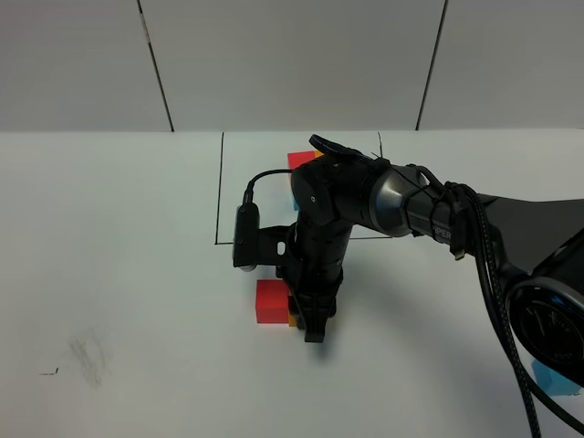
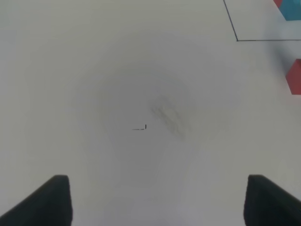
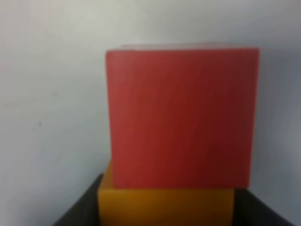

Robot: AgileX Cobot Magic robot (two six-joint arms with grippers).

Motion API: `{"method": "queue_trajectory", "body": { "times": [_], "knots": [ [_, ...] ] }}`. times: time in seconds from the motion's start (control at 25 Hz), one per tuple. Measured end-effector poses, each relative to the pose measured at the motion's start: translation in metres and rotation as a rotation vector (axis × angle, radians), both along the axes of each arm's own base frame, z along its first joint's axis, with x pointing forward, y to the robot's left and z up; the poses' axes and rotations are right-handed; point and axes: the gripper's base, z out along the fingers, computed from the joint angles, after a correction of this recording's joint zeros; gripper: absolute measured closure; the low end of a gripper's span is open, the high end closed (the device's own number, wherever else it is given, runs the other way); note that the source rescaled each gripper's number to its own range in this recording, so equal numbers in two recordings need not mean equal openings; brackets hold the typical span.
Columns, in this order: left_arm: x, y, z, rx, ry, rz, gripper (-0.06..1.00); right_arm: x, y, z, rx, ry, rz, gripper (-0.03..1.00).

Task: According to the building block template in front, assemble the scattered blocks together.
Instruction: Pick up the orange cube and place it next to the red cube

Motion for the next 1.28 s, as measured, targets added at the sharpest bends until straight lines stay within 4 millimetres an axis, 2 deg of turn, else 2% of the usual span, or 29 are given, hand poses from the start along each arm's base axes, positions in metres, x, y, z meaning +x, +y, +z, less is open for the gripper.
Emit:
{"method": "queue_trajectory", "body": {
  "times": [0.36,0.4,0.44,0.56,0.68,0.76,0.88,1.12,1.28],
  "knots": [
    [0.000,0.000,0.000,0.000,0.000,0.000,0.15,0.000,0.000,0.000,-0.001,0.001,-0.002,0.96],
    [0.000,0.000,0.000,0.000,0.000,0.000,0.15,0.000,0.000,0.000,-0.001,0.001,-0.003,0.94],
    [0.000,0.000,0.000,0.000,0.000,0.000,0.15,0.000,0.000,-0.001,-0.003,0.002,-0.003,0.88],
    [0.000,0.000,0.000,0.000,0.000,0.000,0.15,0.000,0.000,-0.004,-0.004,0.005,-0.013,0.55],
    [0.000,0.000,0.000,0.000,0.000,0.000,0.15,0.002,0.001,-0.004,0.012,-0.013,-0.043,0.26],
    [0.000,0.000,0.000,0.000,0.000,0.000,0.15,0.003,0.001,-0.004,0.015,-0.021,-0.059,0.16],
    [0.000,0.000,0.000,0.000,0.000,0.000,0.15,0.004,0.000,-0.004,0.007,-0.027,-0.076,0.14],
    [0.000,0.000,0.000,0.000,0.000,0.000,0.15,0.002,-0.006,-0.005,-0.063,-0.007,-0.069,0.22],
    [0.000,0.000,0.000,0.000,0.000,0.000,0.15,-0.001,-0.011,0.002,-0.111,0.012,-0.068,0.23]
  ]
}}
